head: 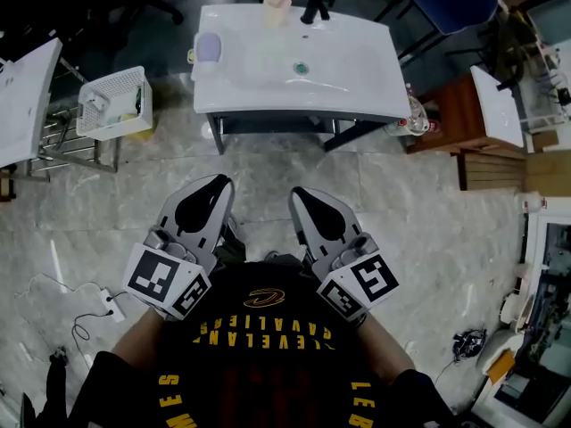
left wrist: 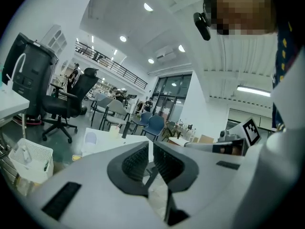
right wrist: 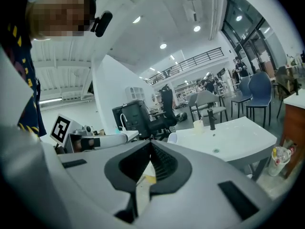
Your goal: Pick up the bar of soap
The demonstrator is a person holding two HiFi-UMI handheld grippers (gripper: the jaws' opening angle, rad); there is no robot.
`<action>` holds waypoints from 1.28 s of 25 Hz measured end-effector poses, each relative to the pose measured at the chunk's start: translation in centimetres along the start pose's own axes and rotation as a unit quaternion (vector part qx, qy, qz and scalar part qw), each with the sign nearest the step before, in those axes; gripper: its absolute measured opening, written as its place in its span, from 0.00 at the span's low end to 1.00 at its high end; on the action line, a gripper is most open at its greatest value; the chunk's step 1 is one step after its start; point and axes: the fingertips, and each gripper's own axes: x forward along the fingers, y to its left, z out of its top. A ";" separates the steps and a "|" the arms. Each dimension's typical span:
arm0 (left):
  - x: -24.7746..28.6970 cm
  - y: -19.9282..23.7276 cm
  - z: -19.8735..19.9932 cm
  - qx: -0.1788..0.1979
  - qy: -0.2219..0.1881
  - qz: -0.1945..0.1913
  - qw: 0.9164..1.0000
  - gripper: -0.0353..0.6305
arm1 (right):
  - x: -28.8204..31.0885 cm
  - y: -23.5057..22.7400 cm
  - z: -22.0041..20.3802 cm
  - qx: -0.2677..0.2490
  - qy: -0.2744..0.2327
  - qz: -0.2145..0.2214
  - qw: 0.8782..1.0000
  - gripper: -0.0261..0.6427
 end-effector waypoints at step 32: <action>15.3 7.9 6.6 0.043 -0.019 0.107 0.993 0.08 | 13.4 -14.1 8.0 0.021 -0.020 0.112 0.993 0.05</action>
